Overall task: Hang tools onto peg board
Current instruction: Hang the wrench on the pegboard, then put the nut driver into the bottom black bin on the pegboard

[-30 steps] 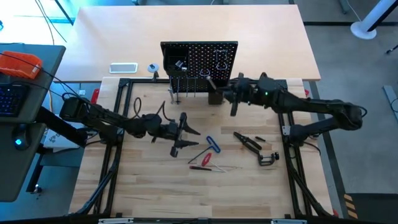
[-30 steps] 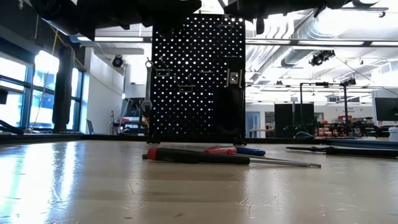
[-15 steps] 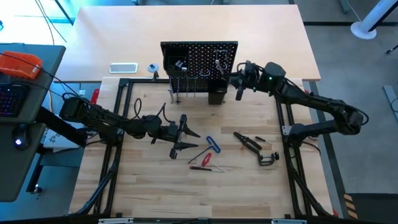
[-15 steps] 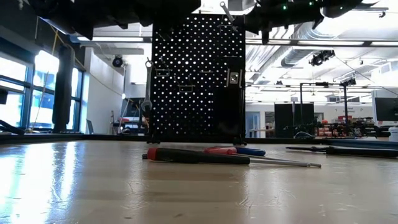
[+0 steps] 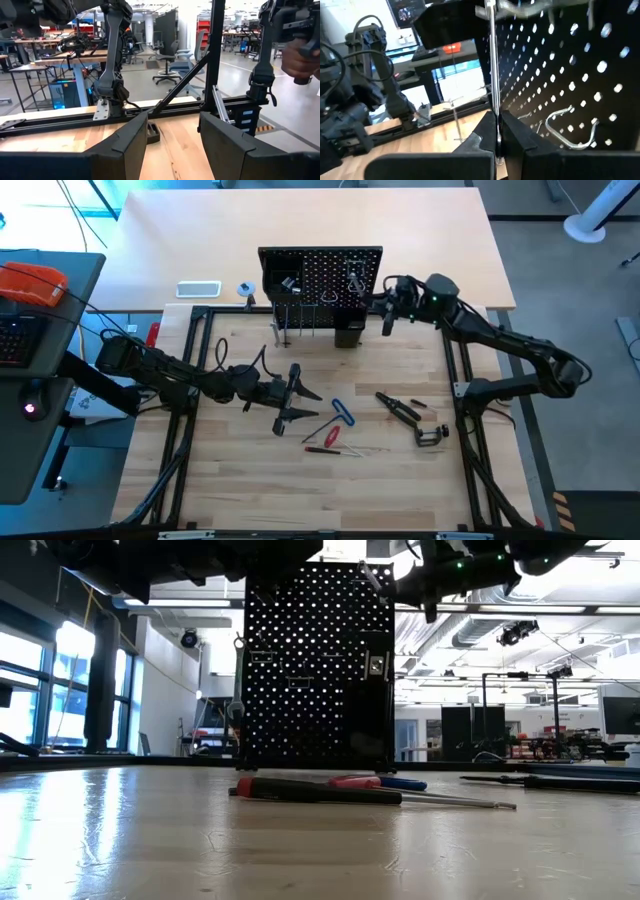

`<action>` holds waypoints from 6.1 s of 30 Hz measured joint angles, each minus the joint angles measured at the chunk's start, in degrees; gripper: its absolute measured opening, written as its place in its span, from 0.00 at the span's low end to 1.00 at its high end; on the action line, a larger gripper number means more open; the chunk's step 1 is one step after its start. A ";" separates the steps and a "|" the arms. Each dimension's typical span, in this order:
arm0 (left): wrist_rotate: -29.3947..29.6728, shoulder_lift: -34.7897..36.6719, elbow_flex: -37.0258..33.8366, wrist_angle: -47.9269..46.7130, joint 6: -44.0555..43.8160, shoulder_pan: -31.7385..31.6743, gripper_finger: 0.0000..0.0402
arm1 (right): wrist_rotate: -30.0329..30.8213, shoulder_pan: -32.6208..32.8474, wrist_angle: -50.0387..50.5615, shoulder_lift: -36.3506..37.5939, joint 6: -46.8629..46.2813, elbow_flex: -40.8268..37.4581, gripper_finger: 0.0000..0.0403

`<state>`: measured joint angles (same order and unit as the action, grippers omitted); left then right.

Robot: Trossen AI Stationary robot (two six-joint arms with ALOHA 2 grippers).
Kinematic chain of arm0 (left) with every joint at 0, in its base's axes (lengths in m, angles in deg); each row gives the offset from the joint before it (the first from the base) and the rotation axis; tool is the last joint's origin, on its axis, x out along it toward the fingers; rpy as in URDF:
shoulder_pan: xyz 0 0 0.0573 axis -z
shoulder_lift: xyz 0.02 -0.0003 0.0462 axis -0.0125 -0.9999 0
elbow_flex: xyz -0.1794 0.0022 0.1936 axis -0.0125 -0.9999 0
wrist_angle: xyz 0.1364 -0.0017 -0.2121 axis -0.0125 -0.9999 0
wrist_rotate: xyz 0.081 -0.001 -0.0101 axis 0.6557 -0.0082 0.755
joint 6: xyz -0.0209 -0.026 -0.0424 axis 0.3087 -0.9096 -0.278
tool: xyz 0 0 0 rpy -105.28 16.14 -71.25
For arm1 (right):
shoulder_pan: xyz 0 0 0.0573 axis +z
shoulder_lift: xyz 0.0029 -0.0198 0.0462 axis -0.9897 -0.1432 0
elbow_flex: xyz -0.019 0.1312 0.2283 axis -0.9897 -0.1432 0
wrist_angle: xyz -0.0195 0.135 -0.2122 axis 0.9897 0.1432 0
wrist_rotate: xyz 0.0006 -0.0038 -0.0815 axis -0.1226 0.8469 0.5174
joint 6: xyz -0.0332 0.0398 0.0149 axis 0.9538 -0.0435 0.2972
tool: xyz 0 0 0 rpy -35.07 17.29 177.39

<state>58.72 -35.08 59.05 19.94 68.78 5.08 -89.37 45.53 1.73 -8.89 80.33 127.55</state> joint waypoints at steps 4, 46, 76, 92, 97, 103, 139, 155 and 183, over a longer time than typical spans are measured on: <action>0.05 0.00 0.01 0.15 -0.04 0.00 0.43 | -1.34 -0.16 -0.40 -0.99 -0.11 0.00 0.01; 0.77 0.00 0.01 0.60 0.94 -0.15 0.43 | -0.86 1.06 -0.80 -0.60 1.13 -0.02 0.01; 1.12 -0.02 0.03 0.78 0.44 -0.13 0.43 | -3.03 -1.26 -4.44 -5.32 -0.73 0.00 0.08; 1.08 -0.02 0.03 0.40 0.28 -0.15 0.43 | -3.58 -1.24 1.65 -5.38 -1.02 0.00 0.10; 1.16 -0.02 0.03 -1.69 0.39 -0.35 0.43 | -3.84 -1.24 6.86 -3.47 1.26 0.00 0.16; 1.50 -0.02 0.05 -7.08 0.44 -1.93 0.43 | -3.48 -0.66 15.03 2.89 2.17 0.00 0.25; -0.35 -11.65 0.03 -22.81 -6.62 10.10 0.43 | 32.63 56.28 52.68 15.75 -19.70 -0.09 0.27; -2.66 -11.63 0.03 -27.25 -10.29 12.14 0.43 | 36.16 63.26 57.50 15.75 -26.55 -0.09 0.27; -2.25 -11.58 0.03 -30.55 -15.09 17.70 0.43 | 39.01 66.11 57.56 15.75 -28.18 -0.09 0.27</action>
<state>56.47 -46.66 59.08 -10.61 53.69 22.78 -50.36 111.63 59.29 6.86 52.15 127.47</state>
